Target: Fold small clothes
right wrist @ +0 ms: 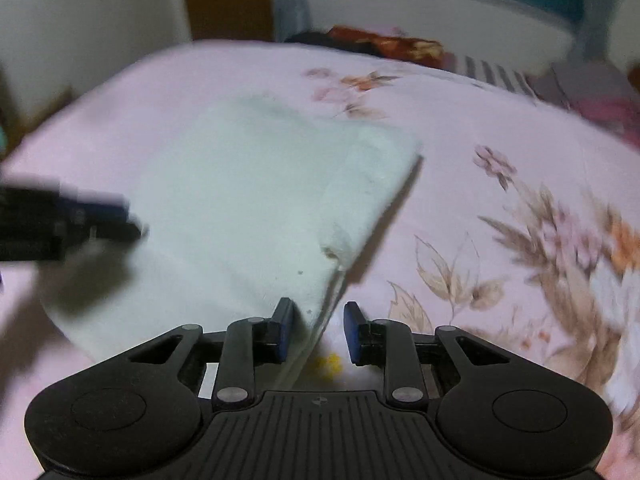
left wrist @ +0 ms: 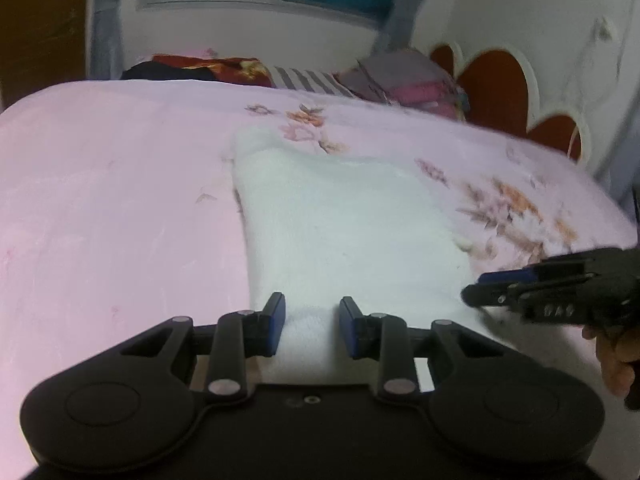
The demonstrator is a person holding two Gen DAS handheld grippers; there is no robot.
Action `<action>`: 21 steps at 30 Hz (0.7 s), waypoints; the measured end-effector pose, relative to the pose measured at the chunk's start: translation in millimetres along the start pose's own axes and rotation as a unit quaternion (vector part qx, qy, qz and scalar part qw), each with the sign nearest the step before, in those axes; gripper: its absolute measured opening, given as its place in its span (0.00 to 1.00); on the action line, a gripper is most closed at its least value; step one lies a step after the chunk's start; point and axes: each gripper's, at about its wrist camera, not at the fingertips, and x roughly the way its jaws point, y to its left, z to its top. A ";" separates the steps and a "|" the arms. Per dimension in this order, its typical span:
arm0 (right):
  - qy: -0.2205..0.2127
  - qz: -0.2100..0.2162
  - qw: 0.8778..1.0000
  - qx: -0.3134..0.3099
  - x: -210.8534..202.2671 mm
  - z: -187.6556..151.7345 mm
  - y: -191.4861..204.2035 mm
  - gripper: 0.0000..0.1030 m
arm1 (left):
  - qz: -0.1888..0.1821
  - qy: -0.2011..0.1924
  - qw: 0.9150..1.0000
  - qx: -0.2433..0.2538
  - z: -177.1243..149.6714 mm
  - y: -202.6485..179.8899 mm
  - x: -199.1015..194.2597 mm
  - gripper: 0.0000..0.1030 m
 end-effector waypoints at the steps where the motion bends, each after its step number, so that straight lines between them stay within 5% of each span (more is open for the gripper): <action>1: -0.008 0.002 1.000 0.024 -8.5 0.6 -4.6 0.25 | 0.007 -0.002 1.000 -0.002 -3.0 -0.5 -7.1 0.28; 5: -0.055 0.008 0.998 0.039 -51.7 -5.6 -5.1 0.25 | 0.041 0.001 0.999 -0.015 -19.2 -11.1 -35.9 0.43; 8: -0.075 0.022 0.996 0.045 -89.7 -22.2 0.0 0.25 | 0.064 -0.019 0.997 -0.024 -34.8 -30.0 -66.1 0.88; 12: -0.085 0.028 0.995 0.037 -136.0 -49.9 14.3 0.25 | 0.098 -0.055 0.994 -0.014 -56.2 -59.7 -111.1 0.99; 13: -0.085 0.023 0.995 0.038 -149.3 -57.8 17.2 0.33 | 0.106 -0.061 0.992 -0.015 -61.3 -67.3 -123.7 1.00; 14: -0.087 0.015 0.995 0.040 -160.5 -62.9 19.8 0.52 | 0.111 -0.067 0.991 -0.018 -65.0 -72.6 -134.3 1.00; 15: -0.092 -0.001 0.995 0.044 -172.1 -69.8 21.2 1.00 | 0.115 -0.073 0.990 -0.022 -69.8 -78.7 -145.2 1.00; 21: -0.122 -0.040 0.990 0.055 -225.3 -110.8 37.7 1.00 | 0.129 -0.096 0.987 0.004 -88.5 -118.5 -195.2 1.00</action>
